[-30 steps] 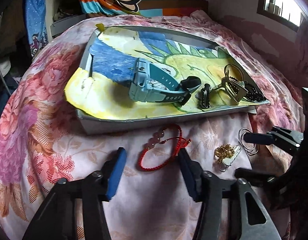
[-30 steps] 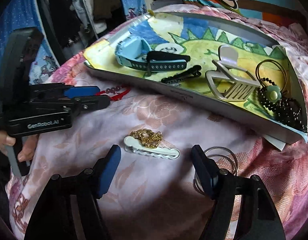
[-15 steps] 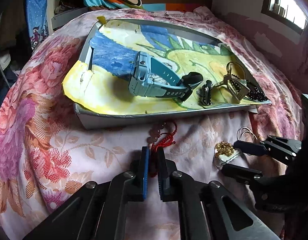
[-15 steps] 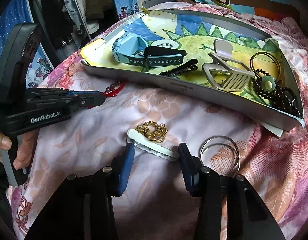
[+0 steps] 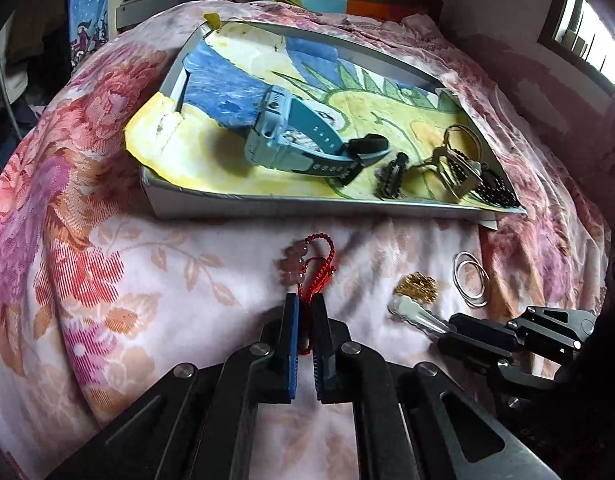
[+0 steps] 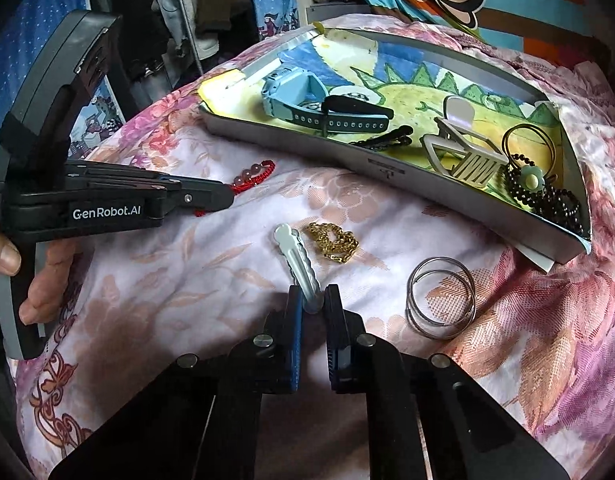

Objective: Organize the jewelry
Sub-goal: 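Grasp the red bead bracelet with the left tool while the right tool grasps the white hairclip, then carry the bracelet and hairclip into the tray and open both tools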

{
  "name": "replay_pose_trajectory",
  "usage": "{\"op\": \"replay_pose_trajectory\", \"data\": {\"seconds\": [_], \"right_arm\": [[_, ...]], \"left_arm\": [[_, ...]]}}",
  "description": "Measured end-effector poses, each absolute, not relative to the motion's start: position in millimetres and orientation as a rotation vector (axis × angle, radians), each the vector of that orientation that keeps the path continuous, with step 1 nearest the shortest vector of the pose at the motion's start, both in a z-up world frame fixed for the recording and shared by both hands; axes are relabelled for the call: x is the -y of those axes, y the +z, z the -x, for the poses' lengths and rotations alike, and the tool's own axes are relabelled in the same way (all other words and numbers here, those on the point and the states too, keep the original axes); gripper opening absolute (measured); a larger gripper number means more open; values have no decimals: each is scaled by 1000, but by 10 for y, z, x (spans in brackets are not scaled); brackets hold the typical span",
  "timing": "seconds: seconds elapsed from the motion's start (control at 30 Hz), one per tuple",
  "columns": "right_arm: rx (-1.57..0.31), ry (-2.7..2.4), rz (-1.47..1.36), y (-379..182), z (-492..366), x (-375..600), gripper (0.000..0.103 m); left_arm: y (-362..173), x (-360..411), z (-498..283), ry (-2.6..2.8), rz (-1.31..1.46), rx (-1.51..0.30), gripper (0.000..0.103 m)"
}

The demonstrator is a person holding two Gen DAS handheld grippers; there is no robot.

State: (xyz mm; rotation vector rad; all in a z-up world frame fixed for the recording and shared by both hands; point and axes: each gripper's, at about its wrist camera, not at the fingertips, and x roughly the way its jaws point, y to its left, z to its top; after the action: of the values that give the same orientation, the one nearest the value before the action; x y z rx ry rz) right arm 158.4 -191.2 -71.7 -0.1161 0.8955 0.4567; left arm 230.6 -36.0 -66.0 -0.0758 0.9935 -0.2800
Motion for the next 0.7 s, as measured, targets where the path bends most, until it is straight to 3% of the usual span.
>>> {"op": "replay_pose_trajectory", "data": {"seconds": [0.43,0.7], "right_arm": [[-807,424,79,-492,-1277,2059,2],[-646,345,3,-198,-1198,2311,2]], "left_arm": [[-559,435,-2057,-327,103,-981,5],[-292,472,-1920,-376,121,-792,5]]}}
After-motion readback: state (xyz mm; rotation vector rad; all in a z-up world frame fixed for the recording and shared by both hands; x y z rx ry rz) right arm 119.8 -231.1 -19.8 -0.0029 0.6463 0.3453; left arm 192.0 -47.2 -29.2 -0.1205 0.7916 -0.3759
